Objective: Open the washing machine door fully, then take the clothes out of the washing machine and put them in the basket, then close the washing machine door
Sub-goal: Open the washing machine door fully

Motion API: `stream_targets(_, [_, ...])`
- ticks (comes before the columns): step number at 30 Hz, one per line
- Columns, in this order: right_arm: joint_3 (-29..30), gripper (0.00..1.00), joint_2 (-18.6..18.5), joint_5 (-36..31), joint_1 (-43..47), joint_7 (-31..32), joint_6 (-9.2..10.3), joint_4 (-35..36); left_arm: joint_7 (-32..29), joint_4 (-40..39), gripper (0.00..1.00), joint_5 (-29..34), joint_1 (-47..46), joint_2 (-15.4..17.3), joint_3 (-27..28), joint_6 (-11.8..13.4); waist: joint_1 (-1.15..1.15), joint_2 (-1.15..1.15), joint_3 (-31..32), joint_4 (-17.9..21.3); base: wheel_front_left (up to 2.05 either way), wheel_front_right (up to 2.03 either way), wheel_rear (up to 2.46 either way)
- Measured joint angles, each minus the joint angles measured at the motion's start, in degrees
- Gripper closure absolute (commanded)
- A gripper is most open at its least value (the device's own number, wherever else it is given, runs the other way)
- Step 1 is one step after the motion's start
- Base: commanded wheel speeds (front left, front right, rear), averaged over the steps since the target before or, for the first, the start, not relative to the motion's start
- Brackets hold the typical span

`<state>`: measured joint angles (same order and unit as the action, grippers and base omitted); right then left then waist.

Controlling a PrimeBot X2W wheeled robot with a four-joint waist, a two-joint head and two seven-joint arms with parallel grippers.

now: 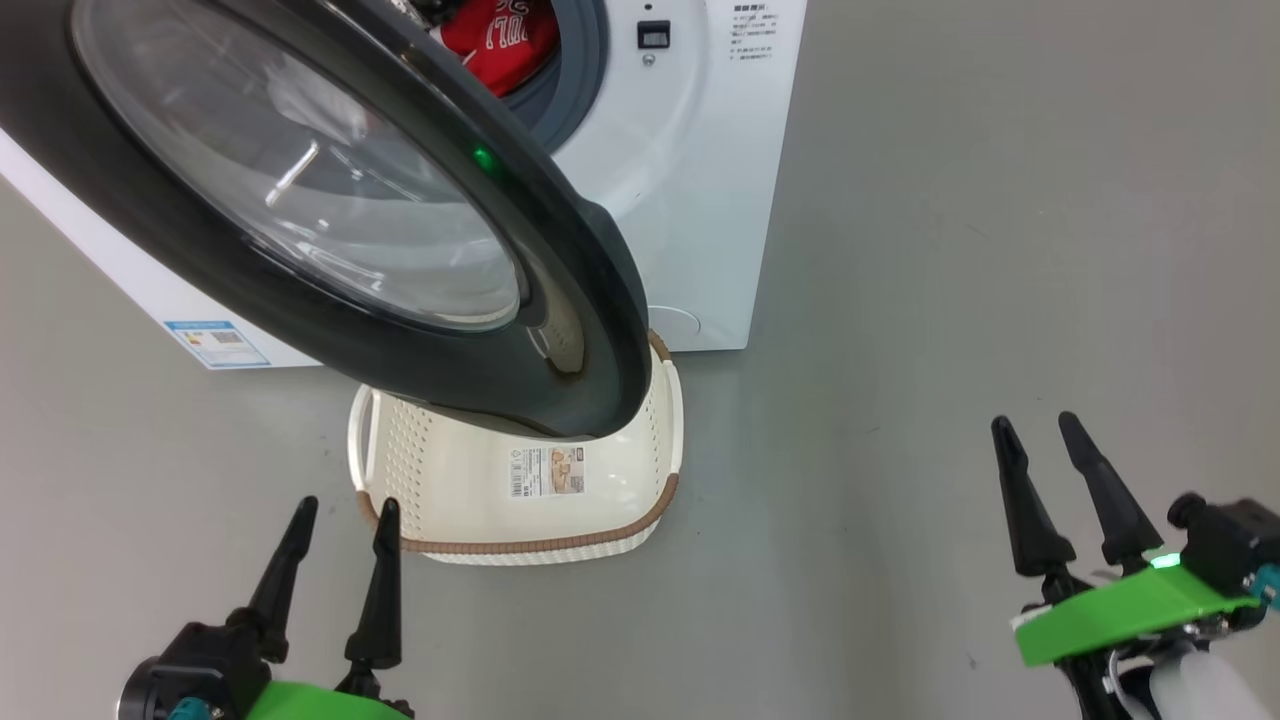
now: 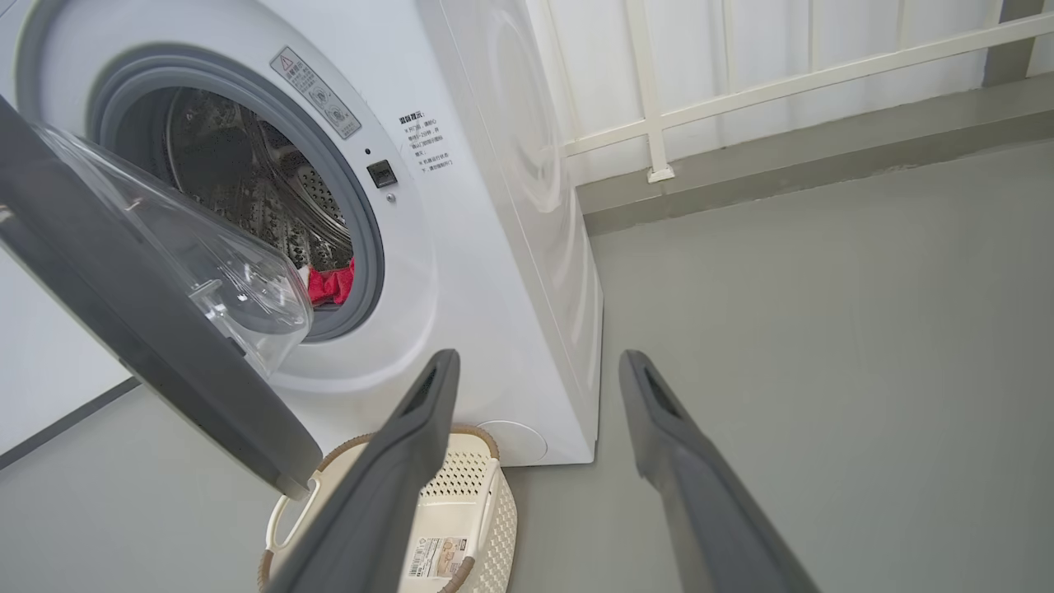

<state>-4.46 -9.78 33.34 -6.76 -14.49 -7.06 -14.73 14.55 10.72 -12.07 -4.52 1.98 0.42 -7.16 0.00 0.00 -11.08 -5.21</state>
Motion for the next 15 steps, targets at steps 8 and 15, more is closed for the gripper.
stream_targets(8, [4.2,0.00,3.5,-6.1,6.6,-0.1,0.00,2.4,0.0,0.0,0.00,0.0,0.0,0.0,-0.2,0.0,0.00,0.00,0.0,-0.6,0.00,0.00,0.00])
stream_targets(15, [5.1,0.00,4.6,-8.2,7.7,-0.1,0.00,2.4,0.0,-0.1,0.00,0.0,0.0,0.0,-0.2,0.0,0.00,0.00,-0.3,-0.5,0.00,0.00,0.00])
